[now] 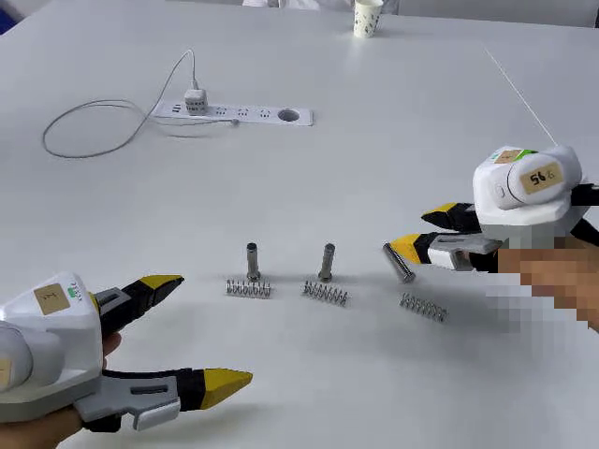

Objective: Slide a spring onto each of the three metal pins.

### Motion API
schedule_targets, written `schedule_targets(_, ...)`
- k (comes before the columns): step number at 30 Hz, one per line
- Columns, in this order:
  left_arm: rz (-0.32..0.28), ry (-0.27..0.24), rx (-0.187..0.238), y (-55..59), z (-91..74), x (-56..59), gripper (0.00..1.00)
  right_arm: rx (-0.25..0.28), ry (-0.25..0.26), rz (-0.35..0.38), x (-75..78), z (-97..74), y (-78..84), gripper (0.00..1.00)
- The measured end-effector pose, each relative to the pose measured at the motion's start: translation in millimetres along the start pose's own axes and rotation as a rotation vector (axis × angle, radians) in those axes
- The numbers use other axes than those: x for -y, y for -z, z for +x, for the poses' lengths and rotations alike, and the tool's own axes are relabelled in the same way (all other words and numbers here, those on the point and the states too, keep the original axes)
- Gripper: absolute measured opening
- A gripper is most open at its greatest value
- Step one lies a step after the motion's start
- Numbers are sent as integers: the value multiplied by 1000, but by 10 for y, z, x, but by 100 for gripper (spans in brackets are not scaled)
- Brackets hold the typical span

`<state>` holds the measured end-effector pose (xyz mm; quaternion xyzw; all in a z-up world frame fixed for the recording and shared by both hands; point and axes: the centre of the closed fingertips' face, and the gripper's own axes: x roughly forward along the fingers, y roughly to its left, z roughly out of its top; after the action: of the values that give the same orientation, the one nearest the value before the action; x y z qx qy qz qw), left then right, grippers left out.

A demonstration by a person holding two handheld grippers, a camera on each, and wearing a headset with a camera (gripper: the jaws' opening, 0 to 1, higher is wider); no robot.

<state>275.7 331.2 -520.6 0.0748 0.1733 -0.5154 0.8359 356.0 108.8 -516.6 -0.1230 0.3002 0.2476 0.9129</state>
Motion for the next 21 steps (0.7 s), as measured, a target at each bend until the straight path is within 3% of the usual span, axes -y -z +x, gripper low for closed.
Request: schedule_targets(21, -6, 5, -4, 25, 34, 19, 87, -68, 48, 68, -3, 225, 125, 28)
